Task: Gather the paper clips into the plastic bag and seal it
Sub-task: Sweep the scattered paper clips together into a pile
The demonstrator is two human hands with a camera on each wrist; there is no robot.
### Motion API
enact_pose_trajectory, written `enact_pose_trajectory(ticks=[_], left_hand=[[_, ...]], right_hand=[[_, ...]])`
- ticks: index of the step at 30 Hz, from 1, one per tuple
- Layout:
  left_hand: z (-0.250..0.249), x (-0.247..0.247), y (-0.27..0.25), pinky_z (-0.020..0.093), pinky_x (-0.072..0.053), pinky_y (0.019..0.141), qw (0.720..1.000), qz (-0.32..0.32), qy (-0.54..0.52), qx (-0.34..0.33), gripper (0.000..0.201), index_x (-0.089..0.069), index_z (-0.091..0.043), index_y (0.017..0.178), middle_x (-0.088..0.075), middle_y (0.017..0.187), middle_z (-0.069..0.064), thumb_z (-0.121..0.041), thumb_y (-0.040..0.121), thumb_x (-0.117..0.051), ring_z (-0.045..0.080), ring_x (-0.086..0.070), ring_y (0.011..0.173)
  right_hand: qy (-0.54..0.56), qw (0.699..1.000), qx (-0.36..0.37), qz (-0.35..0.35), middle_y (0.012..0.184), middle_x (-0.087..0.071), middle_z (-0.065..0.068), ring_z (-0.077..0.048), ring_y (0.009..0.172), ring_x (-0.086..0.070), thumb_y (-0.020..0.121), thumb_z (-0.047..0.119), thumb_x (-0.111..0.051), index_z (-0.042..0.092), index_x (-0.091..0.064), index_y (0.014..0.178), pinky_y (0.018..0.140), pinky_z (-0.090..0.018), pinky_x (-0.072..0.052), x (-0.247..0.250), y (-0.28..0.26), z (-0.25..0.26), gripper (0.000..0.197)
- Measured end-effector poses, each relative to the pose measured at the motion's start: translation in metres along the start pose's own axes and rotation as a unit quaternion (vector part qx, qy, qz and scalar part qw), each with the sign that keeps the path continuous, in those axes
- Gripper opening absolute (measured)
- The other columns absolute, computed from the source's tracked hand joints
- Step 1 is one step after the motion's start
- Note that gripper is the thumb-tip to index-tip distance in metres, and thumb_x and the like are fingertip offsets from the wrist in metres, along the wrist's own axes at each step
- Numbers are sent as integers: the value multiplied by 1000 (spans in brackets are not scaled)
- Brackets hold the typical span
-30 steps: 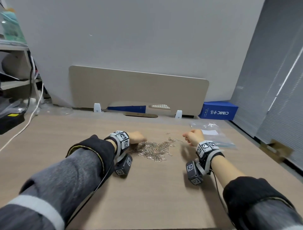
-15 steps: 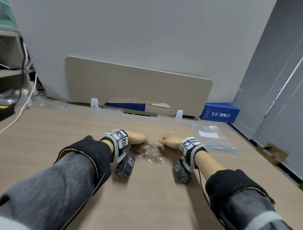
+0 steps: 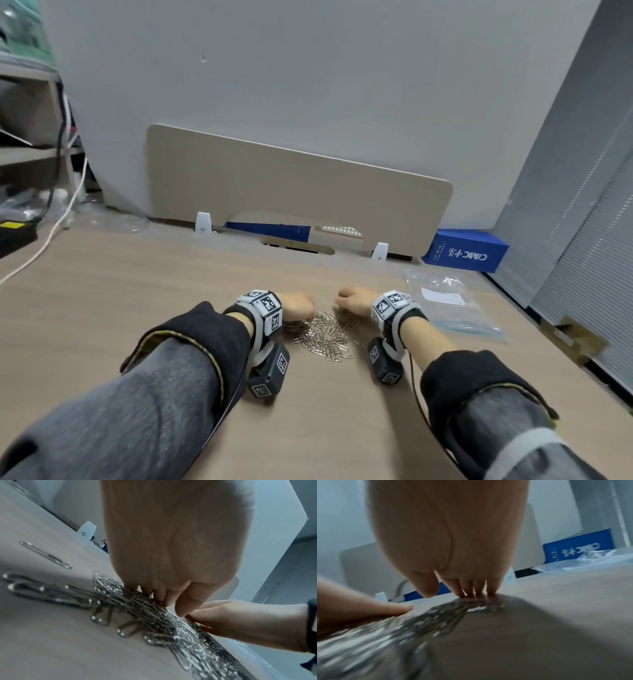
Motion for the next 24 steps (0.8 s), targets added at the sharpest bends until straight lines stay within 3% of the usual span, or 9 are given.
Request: enact_pose_trajectory(ticks=[1,4,7,12,15,19,20,22,24], left_hand=[[0,-1,0,34,-37,89,1000,-4,3,1,33,-52,2,122,-51,130,24,-6,90,-50,29,-49,106],[-3,-1,-4,37,-39,93,1000,-8,-6,8,27,-57,4,114,-57,118,20,-7,91,-47,26,-49,99],[-6,-4,-6,37,-42,99,999,-29,-15,5,38,-54,2,128,-57,129,18,-8,92,-49,29,-54,111],[-11,-8,-16,33,-39,86,999,-37,14,21,20,-56,-2,106,-57,114,20,-7,88,-49,28,-49,96],[-16,-10,-18,28,-34,80,999,-32,35,23,5,-52,-8,92,-50,105,17,-10,90,-49,25,-43,92],[-27,-15,-27,26,-34,62,999,-24,46,8,13,-53,-7,82,-51,83,10,-7,92,-46,24,-43,88],[-30,-17,-32,26,-33,60,998,-25,53,13,9,-53,-6,89,-50,84,9,-6,93,-45,23,-42,90],[-30,-19,-37,25,-33,71,998,-34,50,25,15,-53,-4,107,-52,106,15,-8,95,-44,22,-40,96],[-27,-20,-38,26,-30,80,998,-41,36,31,24,-52,-2,115,-51,119,18,-9,93,-46,24,-40,98]], right_hand=[[-19,1000,11,16,137,-52,-9,-27,126,-50,99,37,-43,12,-50,130,98,-34,-39,-6,-1,5,40],[-59,995,65,41,149,-41,-8,-27,135,-40,101,37,-39,10,-44,139,113,-39,-28,-18,-13,22,47],[-18,993,102,54,152,-40,-3,-22,139,-36,101,33,-42,14,-38,147,117,-37,-22,-21,-35,27,49],[111,992,23,-53,150,-42,-8,-23,136,-42,101,17,-41,8,-42,145,108,-26,-29,8,-76,-3,44],[98,990,-55,-89,136,-55,-13,-28,120,-56,99,7,-40,2,-51,136,95,-27,-41,21,-89,-31,39],[78,979,-153,-110,106,-65,-15,-27,80,-58,92,6,-46,-1,-52,128,66,-32,-50,25,-106,-56,37],[62,976,-173,-115,101,-66,-14,-26,74,-57,90,6,-49,5,-49,130,61,-30,-47,24,-109,-60,40],[44,972,-196,-119,81,-64,-10,-25,67,-57,83,6,-51,25,-46,122,62,-30,-48,19,-114,-64,45],[31,973,-204,-105,78,-61,-11,-31,80,-64,79,7,-50,18,-50,114,74,-38,-53,12,-110,-64,38]])
Point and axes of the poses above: each hand's wrist, its own y-axis towards the middle knuckle, its own x-axis out of the back of the hand, z = x × y, the point moved 1 cm from there along y, towards the middle knuckle
